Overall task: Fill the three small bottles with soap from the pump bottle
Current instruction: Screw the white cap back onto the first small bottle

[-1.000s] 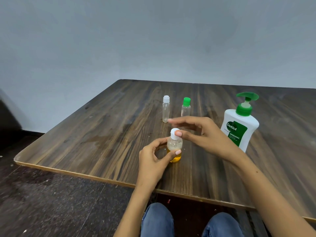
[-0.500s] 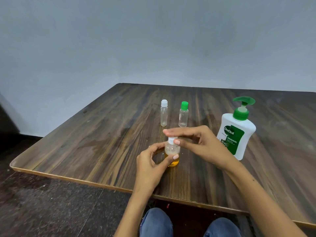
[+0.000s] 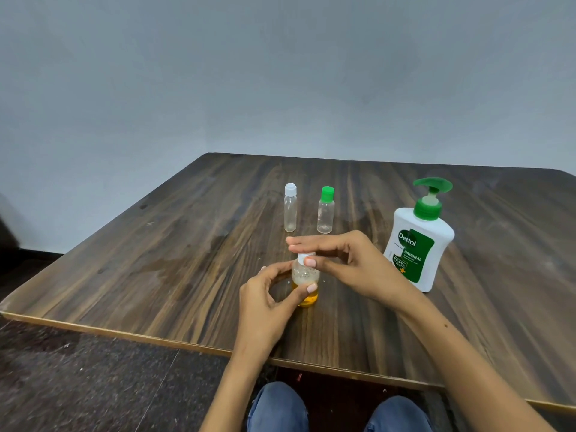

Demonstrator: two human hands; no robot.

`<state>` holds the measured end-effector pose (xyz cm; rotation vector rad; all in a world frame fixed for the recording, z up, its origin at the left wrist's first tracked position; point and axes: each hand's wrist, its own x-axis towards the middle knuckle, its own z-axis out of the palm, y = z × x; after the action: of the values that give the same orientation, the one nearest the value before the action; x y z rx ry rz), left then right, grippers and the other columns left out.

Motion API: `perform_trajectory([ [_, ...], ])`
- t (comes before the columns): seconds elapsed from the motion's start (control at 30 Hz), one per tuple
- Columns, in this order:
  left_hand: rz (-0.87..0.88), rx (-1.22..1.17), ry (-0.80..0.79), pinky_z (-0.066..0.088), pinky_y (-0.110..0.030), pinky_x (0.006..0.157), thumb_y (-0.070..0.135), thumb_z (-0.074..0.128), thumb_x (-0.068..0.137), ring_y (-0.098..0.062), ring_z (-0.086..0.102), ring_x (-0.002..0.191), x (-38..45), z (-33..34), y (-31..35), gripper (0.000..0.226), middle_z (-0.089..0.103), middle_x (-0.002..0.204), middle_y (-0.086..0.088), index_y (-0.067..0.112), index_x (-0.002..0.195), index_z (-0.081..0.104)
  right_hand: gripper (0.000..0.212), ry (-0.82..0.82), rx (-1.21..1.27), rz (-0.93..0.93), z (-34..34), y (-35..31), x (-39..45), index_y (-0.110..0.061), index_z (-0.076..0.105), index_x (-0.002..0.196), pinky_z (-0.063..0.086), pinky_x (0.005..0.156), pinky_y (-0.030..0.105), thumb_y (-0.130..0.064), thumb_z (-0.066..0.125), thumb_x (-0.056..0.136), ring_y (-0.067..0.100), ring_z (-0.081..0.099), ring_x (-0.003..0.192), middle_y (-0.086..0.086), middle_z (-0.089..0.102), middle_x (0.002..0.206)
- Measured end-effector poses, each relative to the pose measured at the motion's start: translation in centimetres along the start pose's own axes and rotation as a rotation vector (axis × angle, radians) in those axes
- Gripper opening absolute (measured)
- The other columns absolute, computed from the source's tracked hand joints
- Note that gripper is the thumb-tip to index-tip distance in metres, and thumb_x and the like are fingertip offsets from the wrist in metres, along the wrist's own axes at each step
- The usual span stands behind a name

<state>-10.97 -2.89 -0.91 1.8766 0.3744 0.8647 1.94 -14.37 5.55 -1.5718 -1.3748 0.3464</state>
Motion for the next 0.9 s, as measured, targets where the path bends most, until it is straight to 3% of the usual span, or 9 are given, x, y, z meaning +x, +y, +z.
perform_trajectory([
  [0.13, 0.020, 0.045, 0.022, 0.044, -0.006, 0.086, 0.034, 0.081, 0.073, 0.004, 0.063, 0.103, 0.0, 0.1, 0.1, 0.041, 0.072, 0.104, 0.011, 0.023, 0.112, 0.070, 0.026, 0.072, 0.040, 0.003, 0.2, 0.6, 0.3, -0.012, 0.073, 0.109, 0.051, 0.096, 0.027, -0.005, 0.071, 0.084, 0.006, 0.063, 0.112, 0.001, 0.072, 0.111],
  [0.3, 0.038, 0.081, 0.038, 0.041, -0.001, 0.081, 0.030, 0.082, 0.074, 0.008, 0.062, 0.100, 0.0, 0.3, 0.4, 0.039, 0.072, 0.100, 0.012, 0.020, 0.110, 0.070, 0.028, 0.175, 0.119, -0.018, 0.9, 1.2, 0.1, -0.006, 0.073, 0.105, 0.052, 0.089, 0.021, 0.003, 0.074, 0.078, 0.009, 0.067, 0.105, 0.002, 0.074, 0.102],
  [0.5, 0.043, 0.087, 0.019, 0.042, -0.003, 0.085, 0.028, 0.082, 0.074, 0.007, 0.063, 0.099, 0.2, 0.2, 0.6, 0.036, 0.073, 0.099, 0.014, 0.023, 0.108, 0.071, 0.031, 0.242, 0.195, -0.011, 1.4, 1.1, -0.2, -0.009, 0.073, 0.100, 0.053, 0.080, 0.017, 0.006, 0.076, 0.073, 0.010, 0.070, 0.095, -0.004, 0.075, 0.093],
  [0.63, 0.044, 0.084, 0.015, 0.044, -0.006, 0.087, 0.028, 0.083, 0.073, 0.006, 0.064, 0.099, 0.3, 0.1, 0.5, 0.036, 0.073, 0.097, 0.015, 0.024, 0.107, 0.071, 0.028, 0.294, 0.220, -0.016, 1.9, 1.5, -0.4, -0.005, 0.074, 0.101, 0.056, 0.085, 0.028, 0.003, 0.077, 0.074, 0.016, 0.071, 0.096, 0.003, 0.075, 0.099],
  [0.77, 0.038, 0.076, -0.006, 0.045, -0.009, 0.089, 0.031, 0.083, 0.073, 0.005, 0.063, 0.101, 0.3, 0.0, 0.4, 0.037, 0.073, 0.099, 0.015, 0.025, 0.108, 0.071, 0.031, 0.334, 0.174, -0.024, 2.7, 1.7, -1.2, -0.007, 0.071, 0.112, 0.053, 0.094, 0.035, -0.007, 0.073, 0.082, 0.013, 0.067, 0.108, 0.000, 0.072, 0.112],
  [0.9, 0.037, 0.099, -0.019, 0.043, -0.004, 0.084, 0.032, 0.084, 0.070, 0.009, 0.062, 0.098, 0.7, -0.2, 0.5, 0.037, 0.072, 0.097, 0.019, 0.028, 0.104, 0.071, 0.043, 0.375, -0.059, -0.058, 2.2, 1.4, -2.1, -0.017, 0.063, 0.127, 0.046, 0.102, 0.025, -0.027, 0.068, 0.085, 0.000, 0.055, 0.121, -0.010, 0.064, 0.126],
])
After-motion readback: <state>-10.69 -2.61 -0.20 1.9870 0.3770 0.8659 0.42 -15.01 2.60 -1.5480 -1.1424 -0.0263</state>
